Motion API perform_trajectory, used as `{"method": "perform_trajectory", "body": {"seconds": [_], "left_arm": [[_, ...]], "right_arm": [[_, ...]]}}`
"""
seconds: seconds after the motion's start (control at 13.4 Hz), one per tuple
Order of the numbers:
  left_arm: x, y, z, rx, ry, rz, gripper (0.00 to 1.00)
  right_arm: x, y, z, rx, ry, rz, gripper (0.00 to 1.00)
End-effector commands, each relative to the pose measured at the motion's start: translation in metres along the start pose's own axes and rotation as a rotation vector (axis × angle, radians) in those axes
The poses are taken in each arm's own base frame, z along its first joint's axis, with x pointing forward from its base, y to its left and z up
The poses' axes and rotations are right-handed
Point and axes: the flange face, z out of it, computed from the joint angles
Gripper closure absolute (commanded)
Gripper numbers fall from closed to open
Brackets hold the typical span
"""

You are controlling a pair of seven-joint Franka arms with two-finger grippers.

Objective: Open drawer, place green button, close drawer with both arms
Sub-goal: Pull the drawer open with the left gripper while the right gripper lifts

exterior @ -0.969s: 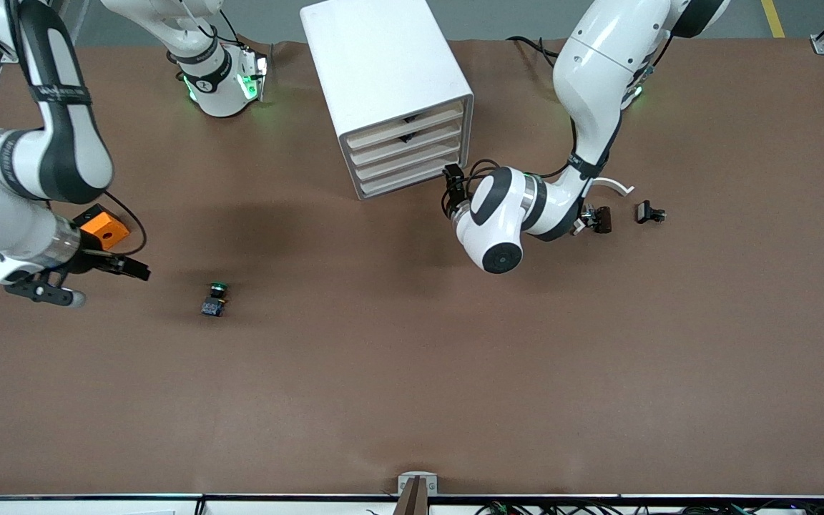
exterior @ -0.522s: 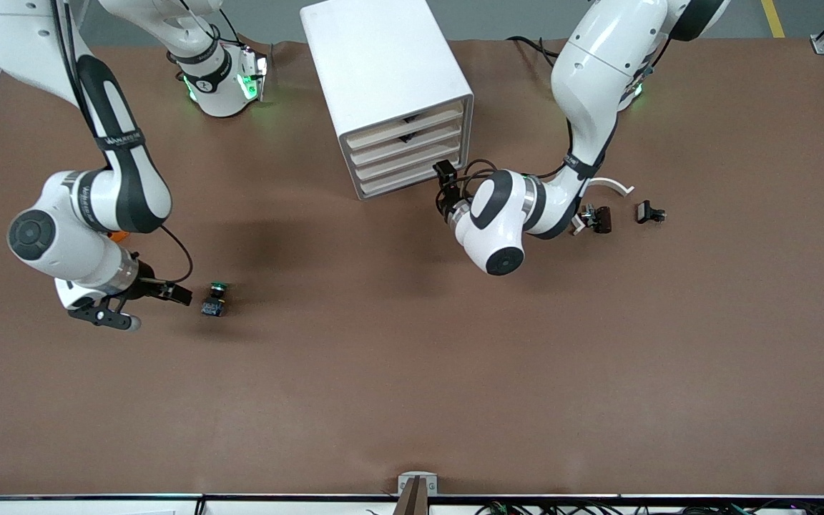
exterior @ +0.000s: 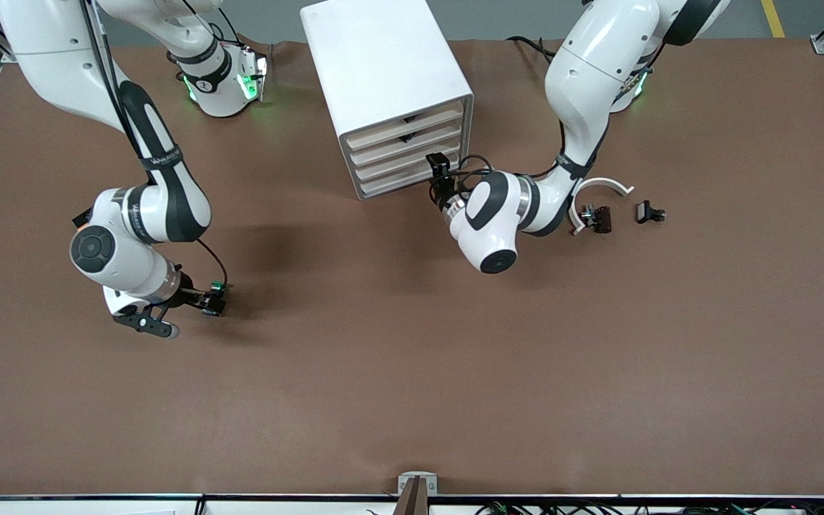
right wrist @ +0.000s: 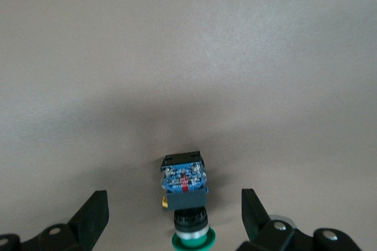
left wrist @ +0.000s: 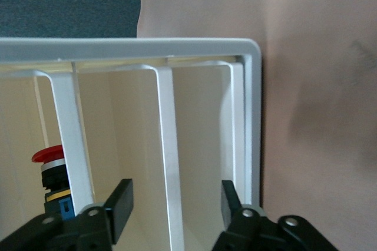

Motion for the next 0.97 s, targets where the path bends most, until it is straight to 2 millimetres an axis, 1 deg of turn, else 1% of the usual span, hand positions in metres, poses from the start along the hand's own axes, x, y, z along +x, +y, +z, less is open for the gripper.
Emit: {"method": "perform_trajectory", "body": {"seconds": [0.0, 0.07, 0.22, 0.37, 0.45, 0.52, 0.6, 0.67, 0.75, 0.82, 0.89], "left_arm": [[-0.008, 0.0, 0.017, 0.028, 0.013, -0.014, 0.36], [-0.01, -0.001, 0.025, 0.03, 0.026, -0.012, 0.41], [-0.008, 0.006, 0.03, 0.037, 0.03, -0.022, 0.56], [-0.009, 0.007, 0.035, 0.044, 0.033, -0.024, 0.79], [-0.01, 0.005, 0.038, 0.046, 0.038, -0.022, 0.92], [-0.009, 0.006, 0.036, 0.044, 0.035, -0.024, 1.0], [-0.009, 0.007, 0.034, 0.041, 0.034, -0.024, 1.0], [-0.009, 0.008, 0.026, 0.034, 0.023, -0.022, 1.0], [-0.011, 0.008, 0.017, 0.021, 0.012, -0.016, 1.0], [-0.011, 0.011, 0.003, 0.005, -0.004, -0.014, 1.0], [-0.008, 0.016, -0.015, -0.008, -0.032, -0.012, 1.0]], "right_arm": [[-0.007, -0.002, 0.02, -0.004, 0.008, 0.005, 0.0], [-0.008, -0.001, 0.026, -0.004, 0.013, 0.004, 0.0], [-0.008, -0.002, 0.033, -0.006, 0.012, 0.002, 0.0], [-0.009, -0.001, 0.035, -0.007, 0.013, 0.001, 0.0], [-0.009, -0.002, 0.035, -0.007, 0.013, -0.001, 0.0], [-0.009, -0.003, 0.034, -0.008, 0.013, -0.004, 0.0], [-0.009, -0.004, 0.034, -0.008, 0.013, -0.008, 0.06], [-0.01, -0.005, 0.035, -0.01, 0.012, -0.01, 0.23], [-0.01, -0.004, 0.035, -0.009, 0.012, -0.007, 0.43], [-0.01, -0.004, 0.035, -0.009, 0.012, -0.007, 0.68], [-0.01, -0.004, 0.035, -0.009, 0.01, -0.007, 0.98]]}}
